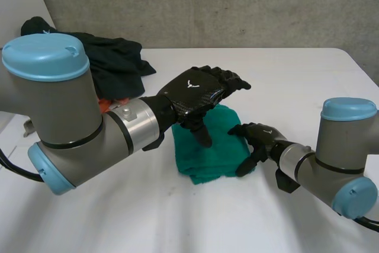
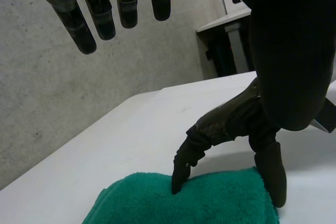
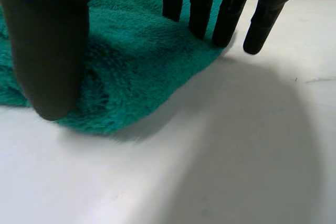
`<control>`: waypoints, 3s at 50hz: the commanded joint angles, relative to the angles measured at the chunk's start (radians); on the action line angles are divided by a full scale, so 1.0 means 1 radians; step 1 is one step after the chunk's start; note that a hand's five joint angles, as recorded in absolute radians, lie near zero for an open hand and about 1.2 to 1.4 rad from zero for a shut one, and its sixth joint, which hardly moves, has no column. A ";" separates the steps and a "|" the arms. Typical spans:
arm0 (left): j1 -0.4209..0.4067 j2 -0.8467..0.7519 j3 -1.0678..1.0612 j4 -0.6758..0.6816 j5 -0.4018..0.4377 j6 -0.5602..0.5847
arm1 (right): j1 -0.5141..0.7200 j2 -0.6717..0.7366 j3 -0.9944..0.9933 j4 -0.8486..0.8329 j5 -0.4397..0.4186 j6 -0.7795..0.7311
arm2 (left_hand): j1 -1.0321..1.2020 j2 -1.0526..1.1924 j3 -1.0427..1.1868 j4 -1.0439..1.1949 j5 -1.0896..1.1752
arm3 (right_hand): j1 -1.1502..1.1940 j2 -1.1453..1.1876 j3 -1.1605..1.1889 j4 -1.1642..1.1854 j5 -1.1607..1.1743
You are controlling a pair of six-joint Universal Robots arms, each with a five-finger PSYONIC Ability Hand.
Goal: Fold the laundry.
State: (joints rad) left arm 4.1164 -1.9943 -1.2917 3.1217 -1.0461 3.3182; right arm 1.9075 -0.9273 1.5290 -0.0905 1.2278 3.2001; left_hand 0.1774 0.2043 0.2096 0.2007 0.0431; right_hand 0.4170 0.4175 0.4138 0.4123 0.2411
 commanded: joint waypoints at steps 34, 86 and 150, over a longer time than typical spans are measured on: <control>-0.064 0.032 0.060 0.012 -0.006 -0.003 | -0.355 0.576 -1.167 0.132 0.257 0.009 | 0.033 0.006 0.001 0.010 -0.007 | 0.979 0.979 0.982 0.984 0.981; 0.093 0.092 0.084 0.170 -0.342 0.030 | -0.329 -0.099 -0.281 -0.209 0.014 -0.591 | 0.045 0.018 0.013 0.022 0.005 | -0.242 -0.243 -0.239 -0.238 -0.241; 0.166 -0.020 -0.048 0.583 -0.207 -0.070 | -0.361 -0.486 0.338 -0.057 -0.156 -0.737 | 0.430 0.403 0.398 0.406 0.389 | -0.242 -0.243 -0.239 -0.238 -0.241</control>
State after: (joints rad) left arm 4.3035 -1.9275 -1.3591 3.6953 -1.2282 3.1143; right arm 1.5612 -1.4158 1.8674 -0.1493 1.0764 2.4668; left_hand 1.0698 1.1175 1.1146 1.1186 0.9125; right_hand 0.2212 0.2077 0.2098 0.2071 0.0459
